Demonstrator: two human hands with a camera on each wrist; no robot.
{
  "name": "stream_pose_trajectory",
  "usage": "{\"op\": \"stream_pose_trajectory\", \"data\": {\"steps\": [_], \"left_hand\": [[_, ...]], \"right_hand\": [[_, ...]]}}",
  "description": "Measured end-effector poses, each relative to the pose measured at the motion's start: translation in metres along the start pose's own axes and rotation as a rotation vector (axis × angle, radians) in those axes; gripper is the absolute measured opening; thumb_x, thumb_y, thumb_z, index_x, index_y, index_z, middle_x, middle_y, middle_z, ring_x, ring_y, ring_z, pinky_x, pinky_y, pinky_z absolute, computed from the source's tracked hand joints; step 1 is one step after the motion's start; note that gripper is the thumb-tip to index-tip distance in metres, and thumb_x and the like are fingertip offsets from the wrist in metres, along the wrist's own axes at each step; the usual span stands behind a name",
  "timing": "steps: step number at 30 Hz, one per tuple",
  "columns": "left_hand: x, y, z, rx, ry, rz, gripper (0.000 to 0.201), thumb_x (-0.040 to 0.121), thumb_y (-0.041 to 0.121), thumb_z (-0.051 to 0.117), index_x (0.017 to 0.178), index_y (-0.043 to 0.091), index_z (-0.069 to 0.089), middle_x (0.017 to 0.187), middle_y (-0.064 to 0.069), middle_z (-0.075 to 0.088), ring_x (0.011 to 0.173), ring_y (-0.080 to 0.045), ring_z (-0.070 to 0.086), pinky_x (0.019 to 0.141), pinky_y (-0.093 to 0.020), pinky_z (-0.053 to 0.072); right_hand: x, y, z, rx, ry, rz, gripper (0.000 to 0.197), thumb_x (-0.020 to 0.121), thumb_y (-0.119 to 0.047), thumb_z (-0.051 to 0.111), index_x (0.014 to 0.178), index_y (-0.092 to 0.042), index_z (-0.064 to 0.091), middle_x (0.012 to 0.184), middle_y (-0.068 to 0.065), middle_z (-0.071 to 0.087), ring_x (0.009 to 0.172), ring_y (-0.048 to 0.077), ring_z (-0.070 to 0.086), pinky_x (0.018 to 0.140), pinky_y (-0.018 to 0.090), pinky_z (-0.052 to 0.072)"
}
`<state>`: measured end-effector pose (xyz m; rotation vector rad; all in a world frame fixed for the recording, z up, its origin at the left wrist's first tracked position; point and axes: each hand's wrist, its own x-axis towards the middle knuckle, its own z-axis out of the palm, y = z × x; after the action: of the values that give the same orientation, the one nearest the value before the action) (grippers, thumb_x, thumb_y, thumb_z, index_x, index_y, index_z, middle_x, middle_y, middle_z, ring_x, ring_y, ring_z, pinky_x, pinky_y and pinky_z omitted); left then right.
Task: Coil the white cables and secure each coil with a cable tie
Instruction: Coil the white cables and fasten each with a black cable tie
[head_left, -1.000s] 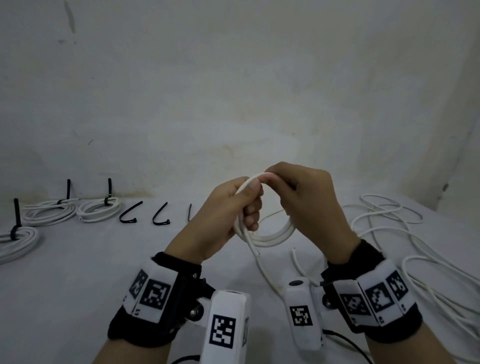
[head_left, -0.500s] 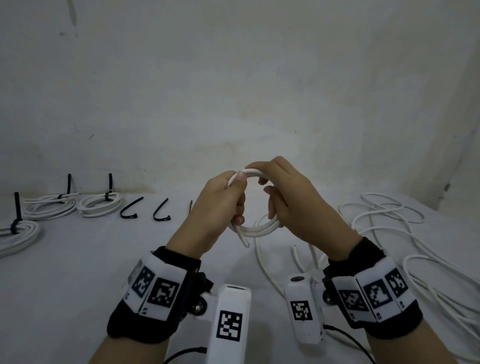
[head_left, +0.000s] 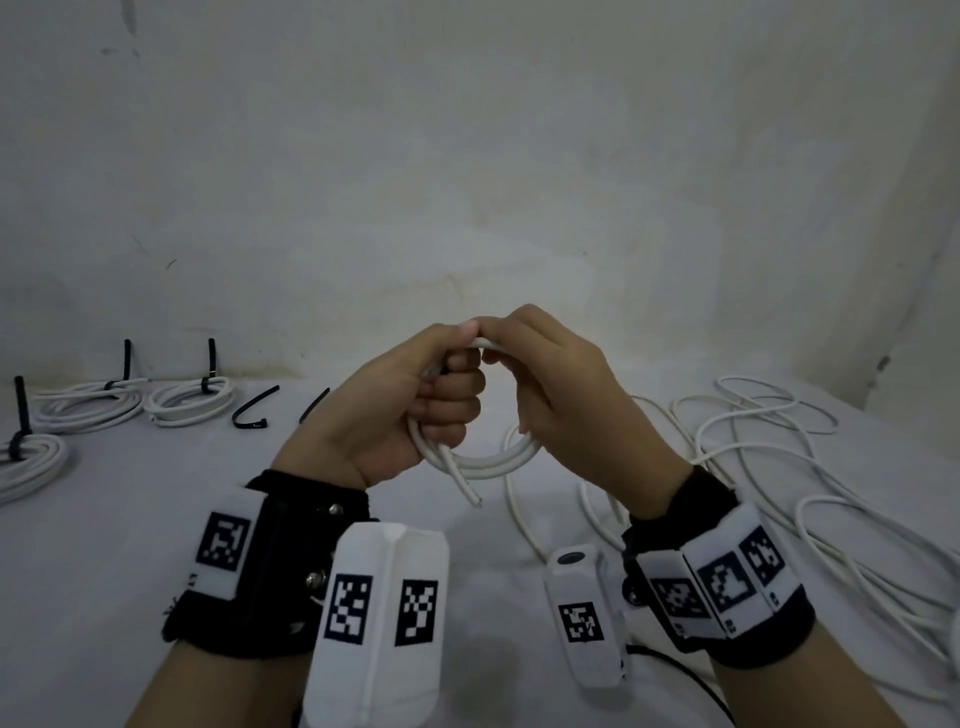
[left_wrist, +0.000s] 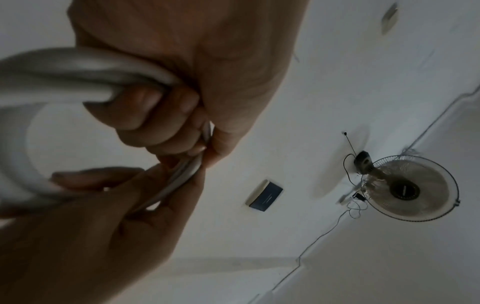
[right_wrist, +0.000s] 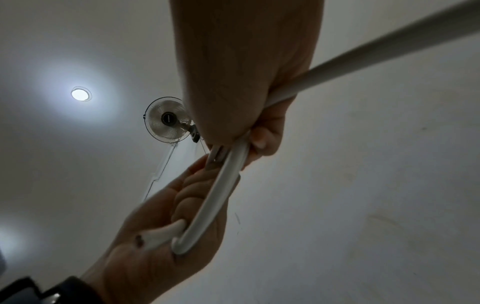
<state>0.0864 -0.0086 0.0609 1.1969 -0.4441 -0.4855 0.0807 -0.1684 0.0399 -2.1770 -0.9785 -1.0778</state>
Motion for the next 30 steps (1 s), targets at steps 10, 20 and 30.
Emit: {"op": "stream_pose_trajectory", "data": {"steps": [10, 20, 30], "left_hand": [[0.004, 0.002, -0.015, -0.212, 0.099, 0.038, 0.038, 0.078, 0.032, 0.049, 0.046, 0.022, 0.031, 0.039, 0.010, 0.020, 0.028, -0.002, 0.019, 0.034, -0.016, 0.011], [0.000, 0.014, -0.040, -0.441, 0.204, 0.300, 0.045, 0.091, 0.031, 0.039, 0.047, 0.021, 0.035, 0.038, 0.007, 0.022, 0.027, -0.007, 0.022, 0.035, -0.016, 0.015], [-0.008, 0.020, -0.055, -0.603, 0.147, 0.476, 0.035, 0.081, 0.030, 0.044, 0.048, 0.020, 0.037, 0.039, 0.007, 0.026, 0.030, -0.007, 0.026, 0.038, -0.016, 0.017]], "right_hand": [[-0.007, 0.013, -0.014, 0.170, -0.043, 0.285, 0.016, 0.099, -0.021, 0.049, 0.106, -0.017, 0.063, 0.056, -0.010, 0.051, 0.042, 0.013, 0.051, 0.045, 0.019, 0.041], [-0.018, 0.049, -0.024, 0.102, 0.056, 0.347, 0.028, 0.099, -0.007, 0.044, 0.099, -0.035, 0.040, 0.064, 0.011, 0.050, 0.056, 0.012, 0.056, 0.055, 0.012, 0.041], [-0.020, 0.050, -0.028, 0.089, 0.018, 0.345, 0.042, 0.096, 0.001, 0.046, 0.105, -0.040, 0.043, 0.080, -0.004, 0.057, 0.070, 0.011, 0.064, 0.070, 0.030, 0.055]]}}
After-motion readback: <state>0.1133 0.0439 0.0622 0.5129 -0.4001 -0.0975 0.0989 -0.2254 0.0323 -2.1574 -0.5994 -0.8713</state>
